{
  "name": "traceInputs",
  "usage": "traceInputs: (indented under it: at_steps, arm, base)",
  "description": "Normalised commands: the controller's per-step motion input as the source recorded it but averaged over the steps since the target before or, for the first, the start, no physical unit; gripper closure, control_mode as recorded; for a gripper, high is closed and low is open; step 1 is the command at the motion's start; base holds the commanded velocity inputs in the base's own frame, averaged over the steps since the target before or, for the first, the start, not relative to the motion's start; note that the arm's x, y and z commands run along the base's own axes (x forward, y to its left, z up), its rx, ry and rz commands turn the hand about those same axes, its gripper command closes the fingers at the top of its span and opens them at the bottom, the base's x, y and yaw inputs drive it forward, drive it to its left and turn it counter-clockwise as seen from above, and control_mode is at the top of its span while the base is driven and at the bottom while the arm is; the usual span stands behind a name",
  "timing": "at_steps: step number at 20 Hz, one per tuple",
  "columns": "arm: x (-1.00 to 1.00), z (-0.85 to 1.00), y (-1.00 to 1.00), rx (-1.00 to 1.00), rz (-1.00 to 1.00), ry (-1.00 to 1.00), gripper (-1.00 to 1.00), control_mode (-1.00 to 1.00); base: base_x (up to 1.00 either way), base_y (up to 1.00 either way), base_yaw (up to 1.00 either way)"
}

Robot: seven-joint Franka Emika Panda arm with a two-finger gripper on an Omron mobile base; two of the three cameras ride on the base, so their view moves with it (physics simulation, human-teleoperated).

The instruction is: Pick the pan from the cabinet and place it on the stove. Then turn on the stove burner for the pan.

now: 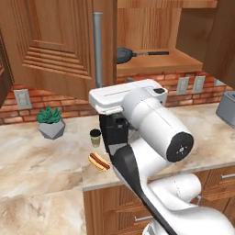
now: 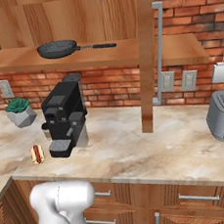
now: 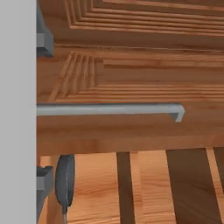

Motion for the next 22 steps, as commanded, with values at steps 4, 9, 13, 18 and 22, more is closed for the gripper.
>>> traceInputs:
  at_steps: [4,9,13,18,22]
  arm:
    - [-0.57,0.00,-0.45,0.05,0.00,0.00,-1.00,-1.00]
    - [-0.67,0.00,-0.60,0.13,0.00,0.00,-1.00,-1.00]
    - [-0.64,0.00,-0.64,0.17,0.00,0.00,-1.00,-1.00]
    - [-0.43,0.00,-0.42,0.18,0.01,0.00,-1.00,-1.00]
    - [-0.06,0.00,-0.27,0.16,0.00,0.04,-1.00,-1.00]
  base:
    - [0.00,0.00,0.00]
    - [0.00,0.00,0.00]
    - [0.00,0.00,0.00]
    - [0.00,0.00,0.00]
    - [0.00,0.00,0.00]
